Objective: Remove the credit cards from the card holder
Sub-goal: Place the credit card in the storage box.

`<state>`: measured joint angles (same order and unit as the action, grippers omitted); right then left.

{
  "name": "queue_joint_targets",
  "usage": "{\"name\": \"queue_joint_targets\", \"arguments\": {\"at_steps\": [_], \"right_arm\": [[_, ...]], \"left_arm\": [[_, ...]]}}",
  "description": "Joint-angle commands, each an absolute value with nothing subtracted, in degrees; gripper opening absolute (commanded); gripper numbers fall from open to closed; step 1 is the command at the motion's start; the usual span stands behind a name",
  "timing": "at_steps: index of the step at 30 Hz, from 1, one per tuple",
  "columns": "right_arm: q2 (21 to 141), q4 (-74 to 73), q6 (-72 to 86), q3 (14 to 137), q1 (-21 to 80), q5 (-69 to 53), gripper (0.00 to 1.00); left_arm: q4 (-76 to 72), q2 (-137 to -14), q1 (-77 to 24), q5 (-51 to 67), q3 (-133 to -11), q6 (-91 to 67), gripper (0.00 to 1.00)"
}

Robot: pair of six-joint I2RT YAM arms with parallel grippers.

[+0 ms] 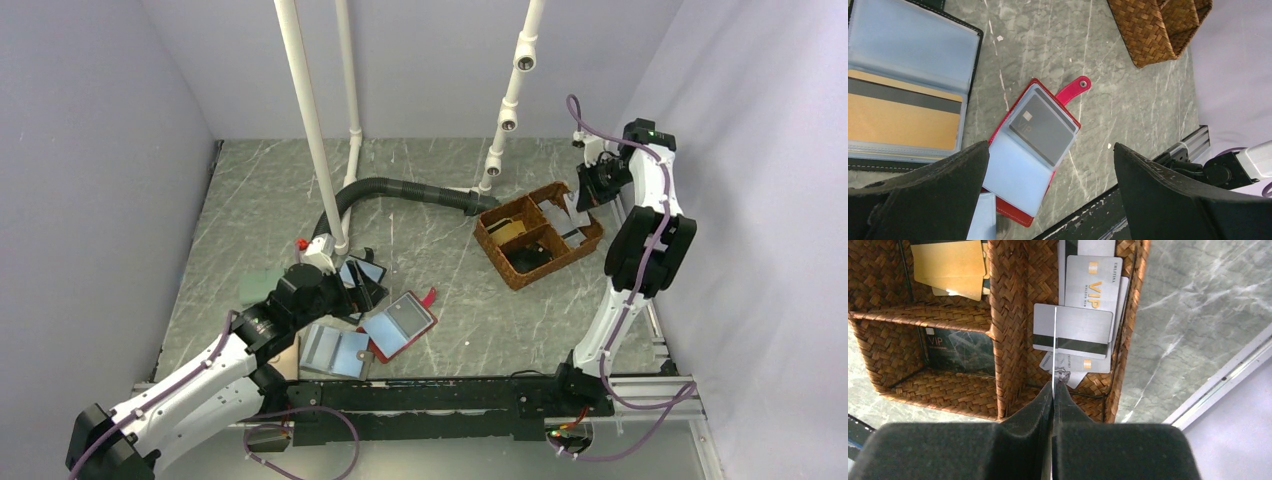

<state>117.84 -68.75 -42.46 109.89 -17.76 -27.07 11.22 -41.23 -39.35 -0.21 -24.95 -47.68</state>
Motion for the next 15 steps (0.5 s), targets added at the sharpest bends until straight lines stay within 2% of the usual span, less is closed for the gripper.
{"name": "queue_joint_targets", "arguments": {"at_steps": [1,3,5,7,9,15], "right_arm": [[118.3,-70.5,-43.1,111.7,-16.9,-26.8,0.05],[118.4,-67.2,-39.2,110.7,-16.8,-22.2,0.17],[117.3,-59.0,-33.3,108.4,-16.8,-14.5,0.35],[115.4,-55.0,-30.5,106.6,-17.0,-10.8,0.45],[113.7,-53.8,-29.5,105.3,-17.0,-11.5,0.49],[107.8,-57.5,-31.2,100.8,-17.0,-23.7,0.51]], "left_arm": [[7.4,-41.4,-39.3,1.3,-26.6,-46.9,0.99],[7.1,-41.3,-39.3,1.0,-26.7,-47.2,0.99],[6.8,-41.1,-39.3,0.3,-26.6,-47.9,1.0],[6.5,-40.8,-39.2,0.2,-26.3,-48.7,1.0],[6.1,-40.5,-39.3,0.1,-25.9,-49.8,0.99],[4.7,-40.4,-39.3,1.2,-25.0,-51.8,1.0]]}}
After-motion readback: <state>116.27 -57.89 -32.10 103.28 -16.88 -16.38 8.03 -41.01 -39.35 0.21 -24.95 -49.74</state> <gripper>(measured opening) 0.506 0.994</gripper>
